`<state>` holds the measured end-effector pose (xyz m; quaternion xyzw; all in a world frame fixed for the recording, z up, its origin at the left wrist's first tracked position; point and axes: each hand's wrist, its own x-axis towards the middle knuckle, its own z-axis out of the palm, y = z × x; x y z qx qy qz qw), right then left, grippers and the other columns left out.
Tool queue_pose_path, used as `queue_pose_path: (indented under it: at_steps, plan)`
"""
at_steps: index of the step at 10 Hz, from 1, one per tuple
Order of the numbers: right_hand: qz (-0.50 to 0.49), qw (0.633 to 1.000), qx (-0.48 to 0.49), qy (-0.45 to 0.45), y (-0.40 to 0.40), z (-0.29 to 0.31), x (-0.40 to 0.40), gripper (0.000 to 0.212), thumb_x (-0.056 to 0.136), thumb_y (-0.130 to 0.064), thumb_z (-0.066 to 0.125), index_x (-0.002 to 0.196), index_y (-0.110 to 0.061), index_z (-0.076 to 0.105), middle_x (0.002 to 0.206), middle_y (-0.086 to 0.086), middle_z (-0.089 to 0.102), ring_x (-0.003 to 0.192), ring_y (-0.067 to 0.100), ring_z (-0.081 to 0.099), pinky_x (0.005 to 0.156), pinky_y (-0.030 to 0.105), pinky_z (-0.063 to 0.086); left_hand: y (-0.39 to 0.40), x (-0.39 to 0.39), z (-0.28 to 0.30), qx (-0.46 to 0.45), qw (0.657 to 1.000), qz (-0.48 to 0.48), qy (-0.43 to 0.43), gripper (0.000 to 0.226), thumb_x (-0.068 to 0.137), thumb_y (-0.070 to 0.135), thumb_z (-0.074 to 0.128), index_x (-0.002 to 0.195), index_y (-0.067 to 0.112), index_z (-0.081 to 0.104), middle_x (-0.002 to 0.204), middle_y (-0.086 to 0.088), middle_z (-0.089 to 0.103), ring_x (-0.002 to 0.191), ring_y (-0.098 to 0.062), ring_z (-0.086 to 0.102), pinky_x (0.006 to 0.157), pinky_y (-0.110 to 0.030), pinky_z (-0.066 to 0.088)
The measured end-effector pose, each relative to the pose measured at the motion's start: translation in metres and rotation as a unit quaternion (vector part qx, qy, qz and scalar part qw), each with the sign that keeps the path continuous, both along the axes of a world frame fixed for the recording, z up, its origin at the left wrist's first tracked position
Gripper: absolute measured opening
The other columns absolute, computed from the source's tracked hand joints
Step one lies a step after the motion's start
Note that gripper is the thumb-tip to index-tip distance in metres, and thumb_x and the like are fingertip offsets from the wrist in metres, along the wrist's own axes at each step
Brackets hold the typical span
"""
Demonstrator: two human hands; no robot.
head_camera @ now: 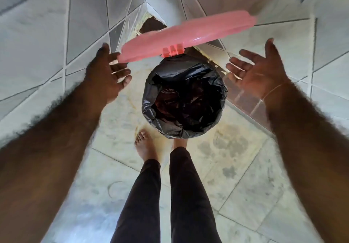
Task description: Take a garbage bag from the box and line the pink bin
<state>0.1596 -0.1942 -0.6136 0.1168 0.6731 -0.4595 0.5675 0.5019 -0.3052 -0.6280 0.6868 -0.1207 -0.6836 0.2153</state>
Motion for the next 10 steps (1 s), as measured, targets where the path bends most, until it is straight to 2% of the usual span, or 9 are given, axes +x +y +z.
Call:
queue_pose_path:
  at_steps: [1,2,3,4,5,6,7,9,10]
  plan:
    - [0.052,0.998,-0.017,-0.013,-0.023,0.024,-0.001,0.074,0.086,-0.073,0.035,0.126,-0.015,0.057,0.126,0.017,0.062,0.112,0.036,0.063,0.094,0.048,0.048,-0.006,-0.015,0.022,-0.005,0.998,-0.053,0.017,0.035,0.09,0.059,0.048,0.092,0.027,0.062,0.1,-0.001,0.064,0.094,-0.019,0.061,0.081,-0.036,0.052]
    - [0.12,0.993,-0.007,-0.008,-0.025,0.033,0.006,0.055,0.085,-0.064,0.048,0.117,-0.02,0.061,0.123,0.012,0.064,0.111,0.033,0.065,0.095,0.047,0.048,0.009,-0.021,0.029,-0.029,0.992,-0.121,-0.023,0.018,0.092,0.041,0.057,0.102,0.029,0.063,0.106,0.003,0.061,0.098,-0.016,0.061,0.077,-0.034,0.055]
    - [0.108,0.993,-0.02,-0.032,-0.009,0.03,0.009,0.021,0.086,-0.04,0.057,0.096,-0.024,0.063,0.104,0.002,0.067,0.097,0.024,0.065,0.082,0.037,0.054,0.032,-0.017,0.02,-0.073,0.99,-0.119,-0.03,0.022,0.091,0.02,0.059,0.112,0.021,0.062,0.104,0.003,0.062,0.094,-0.014,0.061,0.071,-0.028,0.053]
    - [0.121,0.992,0.028,0.014,0.021,0.013,0.015,0.011,0.088,-0.017,0.055,0.088,-0.018,0.066,0.073,0.0,0.066,0.069,0.019,0.06,0.059,0.023,0.055,0.059,-0.014,0.004,-0.079,0.992,-0.082,-0.054,0.034,0.082,0.003,0.061,0.115,0.012,0.064,0.1,-0.003,0.066,0.096,-0.022,0.059,0.084,-0.036,0.05]
    - [0.219,0.957,0.073,0.173,0.05,-0.018,0.032,0.033,0.086,-0.001,0.052,0.088,-0.023,0.077,0.067,-0.006,0.072,0.061,0.011,0.062,0.056,0.022,0.053,0.095,-0.016,-0.02,-0.107,0.967,-0.194,-0.122,0.054,0.077,-0.004,0.059,0.129,0.012,0.057,0.127,-0.007,0.063,0.111,-0.021,0.059,0.096,-0.033,0.049]
    - [0.364,0.896,0.079,0.241,0.073,-0.055,0.059,0.047,0.091,-0.015,0.05,0.138,-0.021,0.05,0.129,0.013,0.063,0.114,0.029,0.061,0.096,0.05,0.053,0.128,-0.022,-0.046,-0.17,0.89,-0.369,-0.209,0.067,0.079,0.013,0.063,0.142,0.02,0.04,0.144,-0.003,0.048,0.129,-0.024,0.048,0.106,-0.04,0.043]
    - [0.501,0.789,0.145,0.324,0.097,-0.087,0.088,0.085,0.09,-0.045,0.051,0.152,-0.029,-0.005,0.163,0.019,0.003,0.145,0.045,0.021,0.111,0.065,0.03,0.153,-0.025,-0.067,-0.226,0.78,-0.492,-0.313,0.082,0.085,0.036,0.06,0.151,0.017,0.016,0.159,-0.008,0.025,0.14,-0.032,0.033,0.111,-0.057,0.033]
    - [0.546,0.731,0.191,0.363,0.099,-0.086,0.092,0.09,0.091,-0.06,0.042,0.149,-0.03,-0.021,0.163,0.013,-0.018,0.15,0.038,-0.005,0.116,0.064,0.013,0.15,-0.015,-0.067,-0.236,0.675,-0.593,-0.37,0.08,0.09,0.046,0.05,0.152,0.016,0.009,0.162,-0.009,0.015,0.146,-0.032,0.018,0.112,-0.062,0.021]
    - [0.586,0.691,0.192,0.378,0.081,-0.058,0.09,0.093,0.09,-0.062,0.043,0.152,-0.026,-0.017,0.164,0.011,-0.016,0.15,0.038,-0.009,0.117,0.064,0.012,0.131,-0.02,-0.042,-0.244,0.658,-0.613,-0.363,0.08,0.09,0.048,0.049,0.152,0.016,0.008,0.161,-0.01,0.014,0.148,-0.033,0.013,0.113,-0.061,0.019]
